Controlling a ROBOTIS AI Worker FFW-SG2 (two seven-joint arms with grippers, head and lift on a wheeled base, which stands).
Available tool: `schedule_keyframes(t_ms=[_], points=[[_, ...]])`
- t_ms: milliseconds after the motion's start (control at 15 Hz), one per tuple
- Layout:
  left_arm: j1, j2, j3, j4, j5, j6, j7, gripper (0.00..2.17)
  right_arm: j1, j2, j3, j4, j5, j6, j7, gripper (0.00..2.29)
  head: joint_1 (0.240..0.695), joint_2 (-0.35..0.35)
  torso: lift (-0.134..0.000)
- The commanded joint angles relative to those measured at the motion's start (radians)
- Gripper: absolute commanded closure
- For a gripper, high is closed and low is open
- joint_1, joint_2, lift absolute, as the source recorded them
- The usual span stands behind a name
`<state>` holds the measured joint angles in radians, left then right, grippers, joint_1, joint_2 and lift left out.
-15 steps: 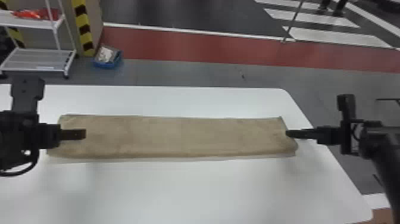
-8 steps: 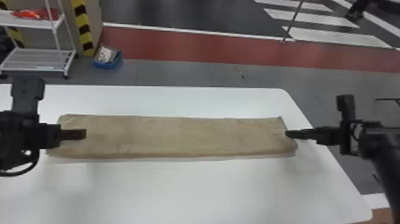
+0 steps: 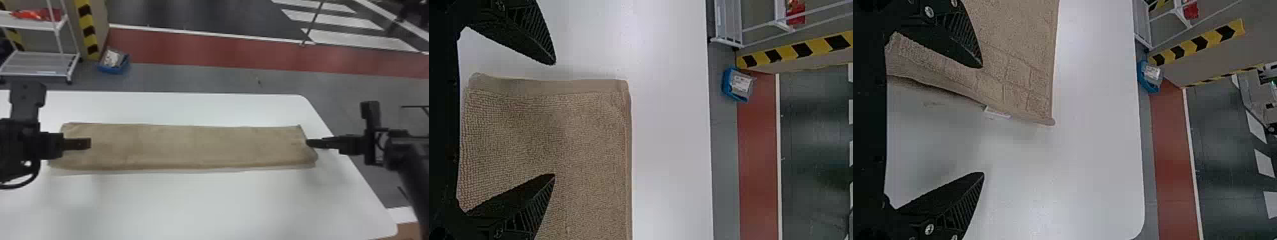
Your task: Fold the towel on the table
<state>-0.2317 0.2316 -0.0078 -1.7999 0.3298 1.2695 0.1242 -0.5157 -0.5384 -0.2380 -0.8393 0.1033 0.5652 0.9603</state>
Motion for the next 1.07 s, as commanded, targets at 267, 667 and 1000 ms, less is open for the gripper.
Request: schedule_keyframes(t_ms=[267,667,1000], points=[[-0.001,-0.001,0.0,0.001,-0.002,0.0,0.0,0.09,-0.007,-0.003,0.009,0.017,0.001,-0.023,0.0,0.12,0.695,-0.216,-0.128],[-0.003,-0.003,-0.001,0.001,-0.002,0.0,0.0,0.09,-0.009,-0.008,0.011,0.034,0.001,-0.044,0.0,0.12,0.695,-0.219,-0.128],[-0.005,-0.005,-0.001,0.001,-0.002,0.0,0.0,0.09,-0.01,-0.008,0.014,0.049,0.001,-0.069,0.0,0.12,0.695,-0.221,-0.128]])
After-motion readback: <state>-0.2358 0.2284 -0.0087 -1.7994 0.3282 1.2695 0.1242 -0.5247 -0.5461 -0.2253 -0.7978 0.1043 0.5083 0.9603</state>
